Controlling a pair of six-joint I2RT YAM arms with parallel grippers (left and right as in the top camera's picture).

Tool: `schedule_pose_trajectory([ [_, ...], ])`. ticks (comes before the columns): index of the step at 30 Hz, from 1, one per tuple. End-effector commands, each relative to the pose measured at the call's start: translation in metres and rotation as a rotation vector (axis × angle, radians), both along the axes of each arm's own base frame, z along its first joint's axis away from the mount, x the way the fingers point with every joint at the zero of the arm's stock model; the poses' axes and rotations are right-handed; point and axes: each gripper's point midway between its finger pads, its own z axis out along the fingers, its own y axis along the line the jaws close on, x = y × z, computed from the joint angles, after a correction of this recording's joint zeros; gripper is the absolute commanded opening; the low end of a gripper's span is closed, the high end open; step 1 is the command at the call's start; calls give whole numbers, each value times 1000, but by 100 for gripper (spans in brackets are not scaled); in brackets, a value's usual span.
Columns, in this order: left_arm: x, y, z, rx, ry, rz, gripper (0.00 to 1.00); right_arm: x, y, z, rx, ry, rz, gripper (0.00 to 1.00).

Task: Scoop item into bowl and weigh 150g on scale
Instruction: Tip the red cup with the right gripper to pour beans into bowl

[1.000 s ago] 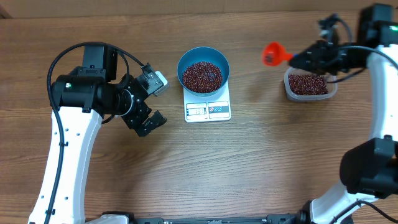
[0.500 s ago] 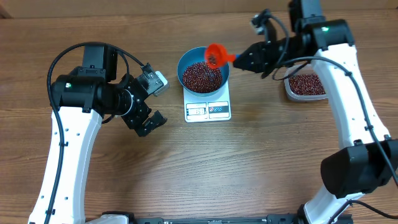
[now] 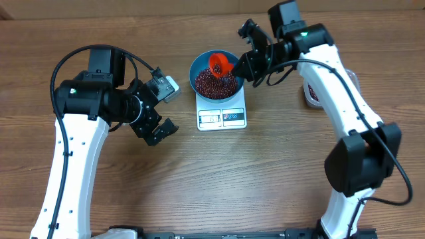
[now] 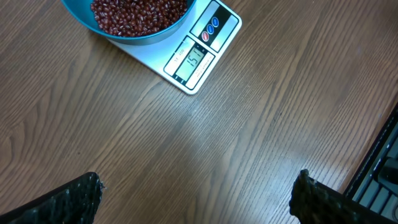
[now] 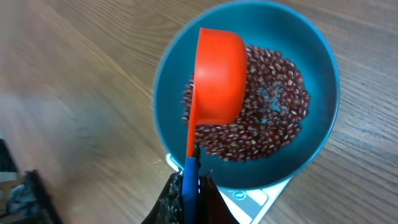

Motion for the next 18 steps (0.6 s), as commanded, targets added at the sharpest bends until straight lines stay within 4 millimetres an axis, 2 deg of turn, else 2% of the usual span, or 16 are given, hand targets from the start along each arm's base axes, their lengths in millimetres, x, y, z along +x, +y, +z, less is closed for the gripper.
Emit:
schedule_pose_trajectory([
  [1,2,0,10,-9,-29,9,100,8,-4,-22,-64,5,-19,4],
  [6,2,0,10,-8,-29,9,100,18,-13,-42,-136,0,-47,4],
  [14,2,0,10,-9,-29,9,100,30,-15,-47,-208,-60,-69,4],
  [18,2,0,10,-9,-29,9,100,29,-11,-53,-256,-74,-64,4],
])
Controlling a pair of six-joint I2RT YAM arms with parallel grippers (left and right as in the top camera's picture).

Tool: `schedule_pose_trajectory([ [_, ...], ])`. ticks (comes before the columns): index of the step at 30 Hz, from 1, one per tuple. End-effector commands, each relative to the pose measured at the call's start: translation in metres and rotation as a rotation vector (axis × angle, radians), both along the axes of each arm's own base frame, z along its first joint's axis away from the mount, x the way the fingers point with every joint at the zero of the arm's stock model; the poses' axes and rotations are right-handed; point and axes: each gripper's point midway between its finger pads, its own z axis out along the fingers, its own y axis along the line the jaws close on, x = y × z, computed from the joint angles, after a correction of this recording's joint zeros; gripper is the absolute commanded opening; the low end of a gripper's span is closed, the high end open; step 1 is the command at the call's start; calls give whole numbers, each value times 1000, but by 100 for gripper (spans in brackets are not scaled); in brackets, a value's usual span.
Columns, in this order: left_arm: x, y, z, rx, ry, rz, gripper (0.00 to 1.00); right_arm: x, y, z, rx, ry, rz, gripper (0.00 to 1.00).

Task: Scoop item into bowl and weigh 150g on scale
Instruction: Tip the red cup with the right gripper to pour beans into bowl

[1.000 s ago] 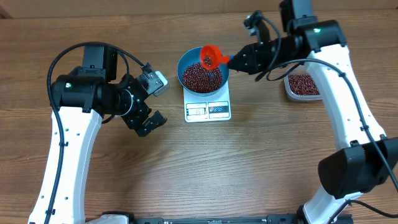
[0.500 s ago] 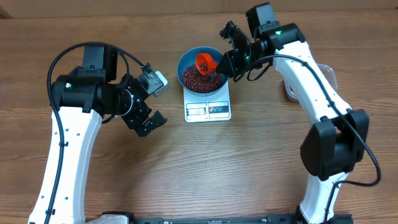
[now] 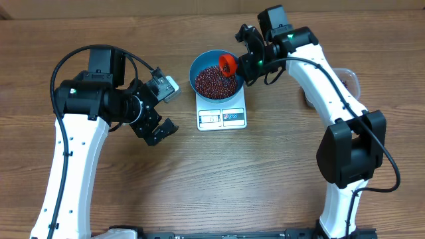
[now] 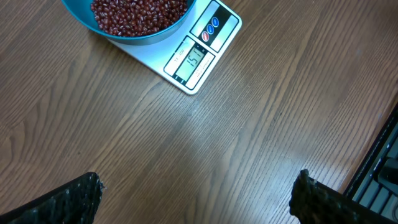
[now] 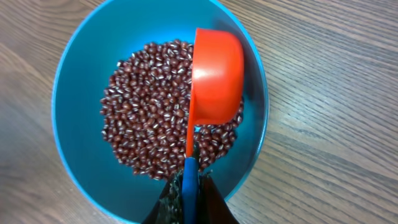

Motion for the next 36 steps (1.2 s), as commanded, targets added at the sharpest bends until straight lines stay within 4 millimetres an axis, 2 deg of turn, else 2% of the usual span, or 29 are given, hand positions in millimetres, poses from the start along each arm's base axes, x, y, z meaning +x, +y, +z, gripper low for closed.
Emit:
schedule_pose_trajectory([
  [1,2,0,10,-8,-29,9,100,-1,6,-8,-60,-17,8,4],
  [10,2,0,10,-8,-29,9,99,-13,30,-12,-133,-45,56,4],
  [17,2,0,10,-8,-29,9,100,-34,54,-7,1,45,100,4],
  [27,2,0,10,-8,-29,9,100,-31,51,19,26,42,67,4],
  [36,2,0,10,-8,-29,9,100,-40,44,51,22,49,62,4],
])
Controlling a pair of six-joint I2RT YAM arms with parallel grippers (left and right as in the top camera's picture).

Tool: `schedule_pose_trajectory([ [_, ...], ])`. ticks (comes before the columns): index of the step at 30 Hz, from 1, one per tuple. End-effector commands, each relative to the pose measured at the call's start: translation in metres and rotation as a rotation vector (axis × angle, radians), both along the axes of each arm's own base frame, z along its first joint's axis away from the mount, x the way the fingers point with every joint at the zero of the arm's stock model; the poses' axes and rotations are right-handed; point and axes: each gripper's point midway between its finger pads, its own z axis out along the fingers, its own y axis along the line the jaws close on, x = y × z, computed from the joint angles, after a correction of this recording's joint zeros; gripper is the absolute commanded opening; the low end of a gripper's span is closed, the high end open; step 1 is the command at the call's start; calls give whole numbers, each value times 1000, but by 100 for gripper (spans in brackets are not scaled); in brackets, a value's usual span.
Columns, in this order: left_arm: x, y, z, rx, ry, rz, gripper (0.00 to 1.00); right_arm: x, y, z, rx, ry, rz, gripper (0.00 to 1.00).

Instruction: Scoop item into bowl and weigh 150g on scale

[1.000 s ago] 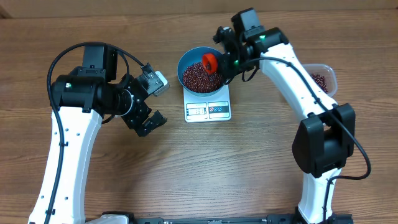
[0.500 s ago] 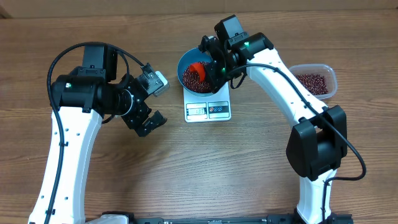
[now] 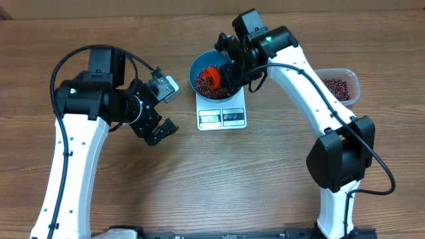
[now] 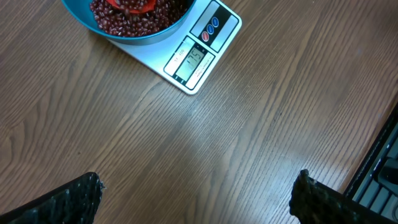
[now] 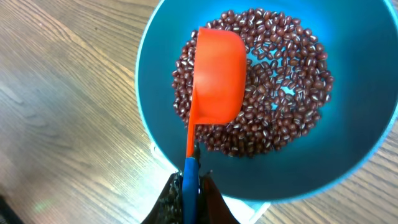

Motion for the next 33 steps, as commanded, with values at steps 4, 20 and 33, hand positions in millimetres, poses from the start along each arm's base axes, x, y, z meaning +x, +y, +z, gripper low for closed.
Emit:
schedule_pose_trajectory([
  [4,2,0,10,-8,-28,9,100,3,-2,39,40,-70,0,4],
  [20,2,0,10,-8,-28,9,99,-8,-8,71,79,-101,-2,4],
  [33,2,0,10,-8,-28,9,99,-7,-30,92,323,22,-34,4],
])
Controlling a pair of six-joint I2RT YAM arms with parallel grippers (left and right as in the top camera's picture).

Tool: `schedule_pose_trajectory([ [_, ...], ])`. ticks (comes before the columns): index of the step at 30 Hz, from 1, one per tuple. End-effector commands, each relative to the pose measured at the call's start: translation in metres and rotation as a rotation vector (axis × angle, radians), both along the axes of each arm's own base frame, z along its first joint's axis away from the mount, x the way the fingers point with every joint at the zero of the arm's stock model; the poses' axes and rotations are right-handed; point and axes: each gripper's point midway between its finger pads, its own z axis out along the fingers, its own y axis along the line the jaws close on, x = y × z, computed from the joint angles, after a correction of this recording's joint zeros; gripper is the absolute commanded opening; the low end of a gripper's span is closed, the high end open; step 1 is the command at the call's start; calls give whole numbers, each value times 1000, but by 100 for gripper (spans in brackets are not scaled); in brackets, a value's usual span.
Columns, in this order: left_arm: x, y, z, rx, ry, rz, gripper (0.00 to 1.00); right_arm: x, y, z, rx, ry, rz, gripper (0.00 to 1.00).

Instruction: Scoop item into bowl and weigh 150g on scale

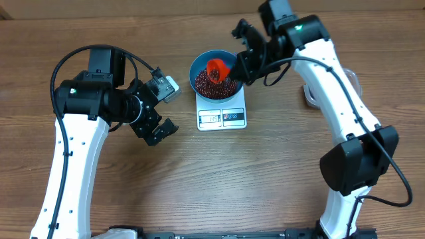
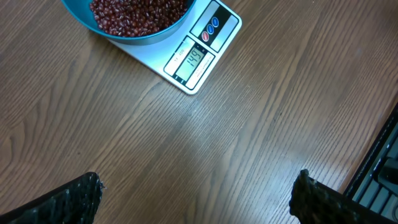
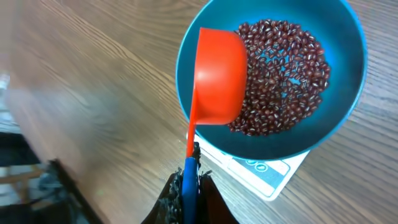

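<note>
A blue bowl [image 1: 193, 74] of red beans [image 1: 210, 87] stands on the white scale [image 1: 222, 118]. In the left wrist view the scale's display [image 2: 194, 59] reads 149. My right gripper [image 1: 243, 66] is shut on the blue handle of an orange scoop [image 1: 218, 68]. The scoop hangs just above the bowl, with a few beans in it. From the right wrist, the scoop [image 3: 217, 78] shows its underside over the bowl's left rim. My left gripper [image 1: 159, 131] is open over bare table, left of the scale.
A clear plastic container [image 1: 310, 97] with more beans sits right of the scale, mostly hidden behind my right arm. The table is brown wood.
The scoop was down in the beans with the display at 175. Now it hangs above the bowl with a few beans in it, and the display reads 149. The left arm is unchanged.
The scoop hung over the full bowl with the display near 151, and stood much the same at the second moment. Then it was pressed into the beans, reading 175. Now it is up out of the beans and the scale shows 149.
</note>
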Motion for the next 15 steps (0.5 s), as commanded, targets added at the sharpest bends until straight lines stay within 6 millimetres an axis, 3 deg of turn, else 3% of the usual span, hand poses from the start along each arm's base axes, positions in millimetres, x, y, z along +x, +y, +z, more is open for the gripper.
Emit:
schedule_pose_trajectory([
  [1,2,0,10,-8,-29,9,100,-1,-8,42,141,-30,-5,4],
  [11,2,0,10,-8,-29,9,100,0,-57,45,167,38,-95,4],
  [15,2,0,10,-8,-29,9,100,-1,-63,52,185,24,-92,4],
])
